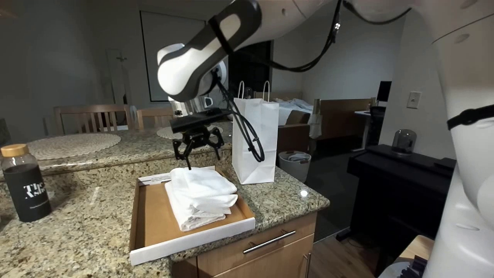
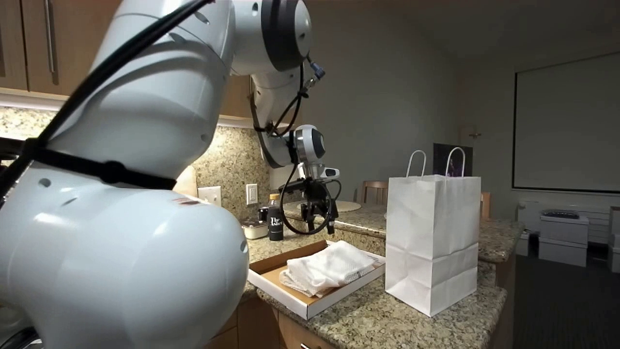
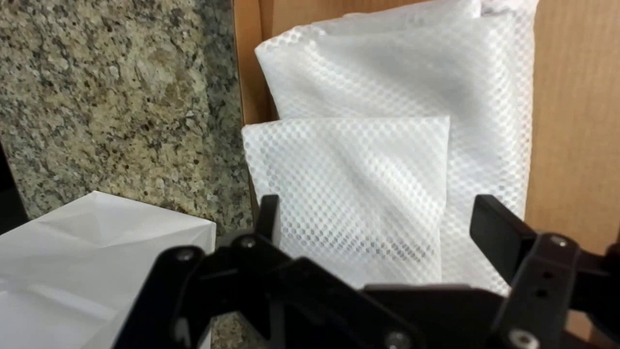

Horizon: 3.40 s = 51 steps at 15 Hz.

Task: Pick up one towel and put it in the white bag.

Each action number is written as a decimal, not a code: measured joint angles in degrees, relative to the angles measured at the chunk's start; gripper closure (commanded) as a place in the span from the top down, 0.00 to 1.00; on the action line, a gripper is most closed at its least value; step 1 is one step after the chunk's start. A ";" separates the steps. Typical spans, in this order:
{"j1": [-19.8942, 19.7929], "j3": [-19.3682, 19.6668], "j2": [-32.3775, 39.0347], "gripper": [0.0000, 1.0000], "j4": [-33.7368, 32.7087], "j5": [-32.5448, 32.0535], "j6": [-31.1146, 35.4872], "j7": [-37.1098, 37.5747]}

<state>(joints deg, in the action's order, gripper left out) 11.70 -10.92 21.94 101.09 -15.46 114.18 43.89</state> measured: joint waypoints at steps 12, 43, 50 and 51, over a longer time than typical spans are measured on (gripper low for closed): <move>10.28 10.11 18.51 1.00 -16.36 -4.25 -6.12 3.89; 12.63 12.82 29.01 1.00 -31.27 -4.25 -14.01 3.84; 12.39 14.09 29.37 1.00 -31.04 -4.25 -14.92 3.85; 12.21 14.59 29.38 1.00 -30.93 -4.25 -15.42 3.85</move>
<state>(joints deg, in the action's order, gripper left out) 23.91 3.68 51.31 70.16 -19.70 98.76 47.74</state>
